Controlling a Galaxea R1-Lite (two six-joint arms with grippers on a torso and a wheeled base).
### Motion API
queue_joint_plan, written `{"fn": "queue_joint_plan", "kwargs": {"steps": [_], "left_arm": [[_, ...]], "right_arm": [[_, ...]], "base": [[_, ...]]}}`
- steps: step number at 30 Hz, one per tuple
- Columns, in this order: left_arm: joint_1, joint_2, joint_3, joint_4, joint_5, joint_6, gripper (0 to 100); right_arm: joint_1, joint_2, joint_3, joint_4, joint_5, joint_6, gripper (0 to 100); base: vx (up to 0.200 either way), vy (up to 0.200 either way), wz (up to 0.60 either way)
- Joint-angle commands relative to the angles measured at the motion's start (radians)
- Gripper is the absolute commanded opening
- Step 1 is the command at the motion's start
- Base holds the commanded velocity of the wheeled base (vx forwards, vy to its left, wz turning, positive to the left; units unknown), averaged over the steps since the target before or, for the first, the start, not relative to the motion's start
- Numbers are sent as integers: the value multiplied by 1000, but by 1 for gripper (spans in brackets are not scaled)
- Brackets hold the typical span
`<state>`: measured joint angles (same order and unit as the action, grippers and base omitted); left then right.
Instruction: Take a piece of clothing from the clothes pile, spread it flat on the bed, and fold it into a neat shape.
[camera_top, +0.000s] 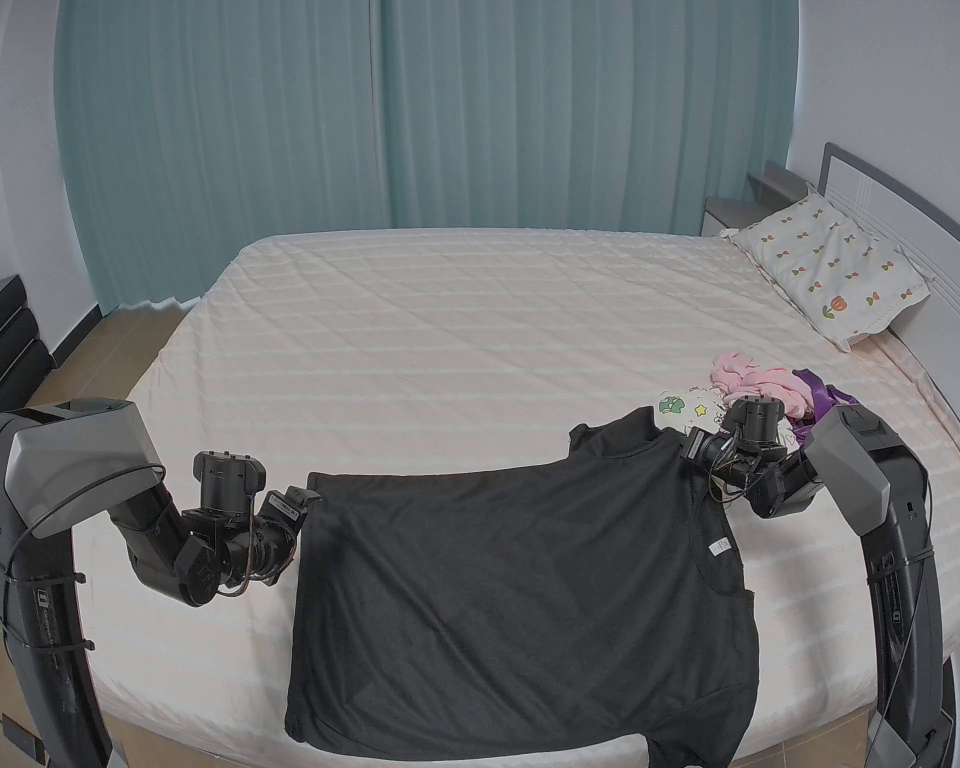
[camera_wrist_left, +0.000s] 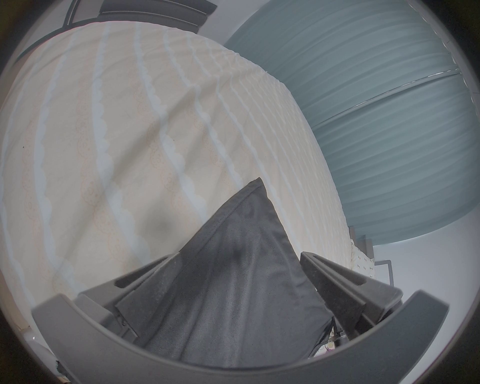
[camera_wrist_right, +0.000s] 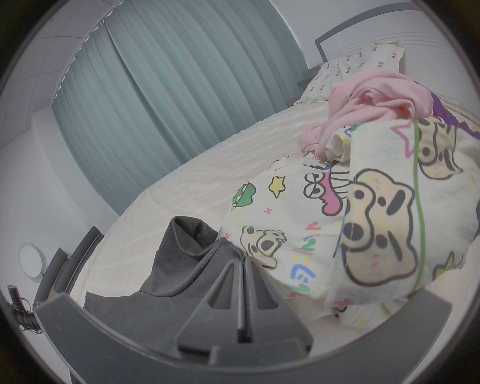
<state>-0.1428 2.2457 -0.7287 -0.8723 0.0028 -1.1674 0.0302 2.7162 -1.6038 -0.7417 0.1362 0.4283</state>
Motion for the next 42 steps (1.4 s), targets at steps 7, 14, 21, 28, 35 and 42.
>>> {"fn": "queue_joint_plan", "kwargs": {"steps": [7,14,21,28,35,42], "left_arm": [[-1,2,5,0,0,-1,100],[-1,2,34,-62,-4,-1,100],[-20,-32,117,-177,-6,6,100],[-67,-74,149,-177,-7,14,100],[-135,-133,330,-186,-7,31,100],[-189,-163,476,-195,-3,43,100]], "right_arm": [[-4,-35,59,-15,0,-2,100],[-18,-205,283,-62,20,6,100],[-23,-394,642,-179,29,112,100],[-16,-524,964,-318,26,256,100],[8,-543,1237,-507,22,392,100],[66,-498,1378,-654,22,464,100]], "base": [[0,0,0],[0,0,0],[-29,0,0],[-200,0,0],[-200,0,0],[-200,0,0]]}}
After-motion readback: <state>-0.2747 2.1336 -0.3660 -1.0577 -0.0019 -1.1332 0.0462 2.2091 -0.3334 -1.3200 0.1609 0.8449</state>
